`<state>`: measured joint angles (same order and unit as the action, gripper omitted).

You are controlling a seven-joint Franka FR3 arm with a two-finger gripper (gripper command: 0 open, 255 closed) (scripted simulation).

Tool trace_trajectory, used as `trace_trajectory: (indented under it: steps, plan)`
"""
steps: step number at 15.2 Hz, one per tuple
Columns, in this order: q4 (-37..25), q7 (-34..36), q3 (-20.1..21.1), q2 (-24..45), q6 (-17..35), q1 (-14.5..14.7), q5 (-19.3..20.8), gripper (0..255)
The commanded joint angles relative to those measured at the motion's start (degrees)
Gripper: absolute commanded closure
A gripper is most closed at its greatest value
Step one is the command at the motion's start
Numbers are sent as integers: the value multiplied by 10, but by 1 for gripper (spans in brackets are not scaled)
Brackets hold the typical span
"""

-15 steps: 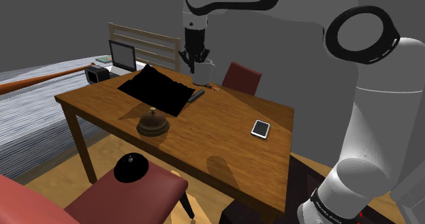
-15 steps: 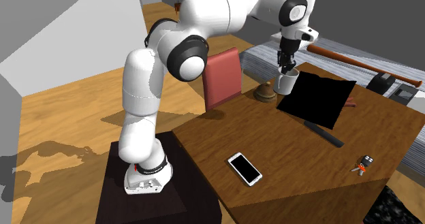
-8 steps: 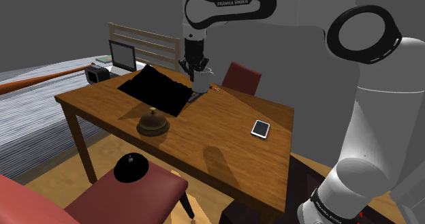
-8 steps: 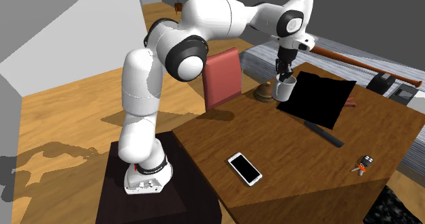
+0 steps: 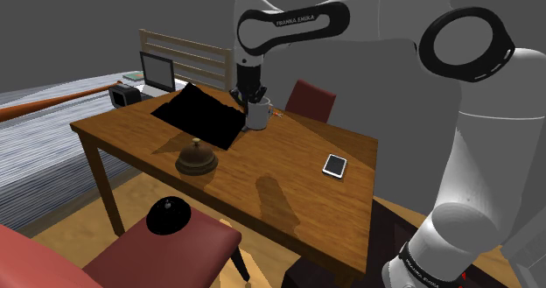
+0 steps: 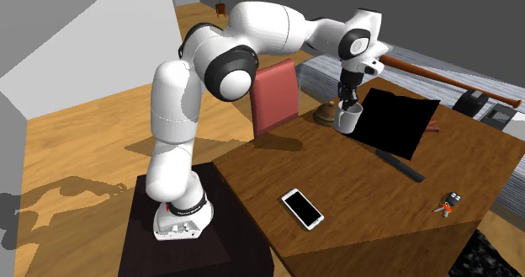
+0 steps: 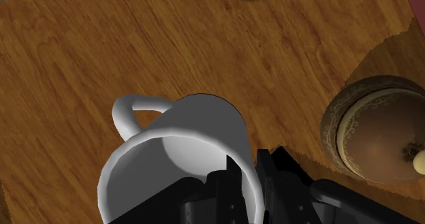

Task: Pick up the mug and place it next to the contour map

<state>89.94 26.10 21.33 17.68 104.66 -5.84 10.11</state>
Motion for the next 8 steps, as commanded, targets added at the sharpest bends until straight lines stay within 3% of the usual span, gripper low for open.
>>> trace_trajectory:
  steps: [1,8]
  plan:
    - [11,2,-1,3,15,0,2,255]
    - [50,8,-3,14,64,-1,8,255]
